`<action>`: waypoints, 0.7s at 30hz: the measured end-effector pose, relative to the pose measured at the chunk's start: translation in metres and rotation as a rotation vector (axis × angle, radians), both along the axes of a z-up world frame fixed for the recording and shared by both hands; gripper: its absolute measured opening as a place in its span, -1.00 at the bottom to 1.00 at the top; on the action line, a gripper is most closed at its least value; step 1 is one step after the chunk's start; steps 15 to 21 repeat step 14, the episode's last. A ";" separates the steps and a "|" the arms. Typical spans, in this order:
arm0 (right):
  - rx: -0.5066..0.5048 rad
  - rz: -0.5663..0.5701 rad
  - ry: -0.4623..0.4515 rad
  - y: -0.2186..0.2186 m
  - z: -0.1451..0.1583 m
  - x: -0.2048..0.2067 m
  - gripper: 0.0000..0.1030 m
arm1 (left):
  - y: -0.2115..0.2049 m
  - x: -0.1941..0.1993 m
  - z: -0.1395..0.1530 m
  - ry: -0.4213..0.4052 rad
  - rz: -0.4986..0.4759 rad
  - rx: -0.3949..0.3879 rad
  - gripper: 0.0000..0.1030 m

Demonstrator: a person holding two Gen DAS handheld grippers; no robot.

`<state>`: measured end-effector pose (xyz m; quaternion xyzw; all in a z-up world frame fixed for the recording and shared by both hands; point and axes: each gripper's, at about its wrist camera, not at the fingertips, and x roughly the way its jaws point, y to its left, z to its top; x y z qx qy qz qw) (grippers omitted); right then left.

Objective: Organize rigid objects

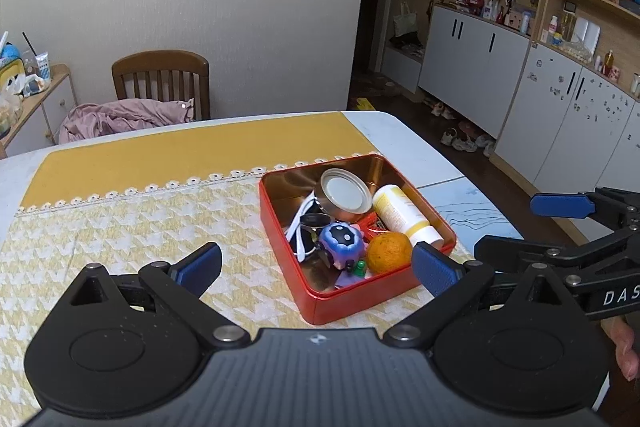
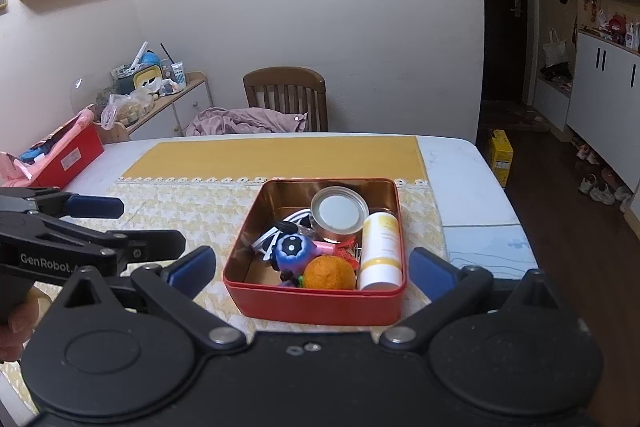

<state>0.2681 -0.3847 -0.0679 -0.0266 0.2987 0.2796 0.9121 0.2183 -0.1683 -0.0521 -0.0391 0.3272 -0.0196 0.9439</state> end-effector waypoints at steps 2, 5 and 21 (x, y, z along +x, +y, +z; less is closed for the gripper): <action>-0.001 -0.003 0.001 0.000 0.000 -0.002 1.00 | -0.001 -0.001 0.000 0.001 0.005 0.005 0.98; -0.001 -0.002 0.008 0.000 -0.001 -0.003 1.00 | -0.003 -0.002 0.000 0.000 0.006 0.024 0.98; -0.012 -0.012 0.030 0.001 -0.007 -0.010 1.00 | 0.005 -0.001 -0.004 0.025 0.020 0.001 0.98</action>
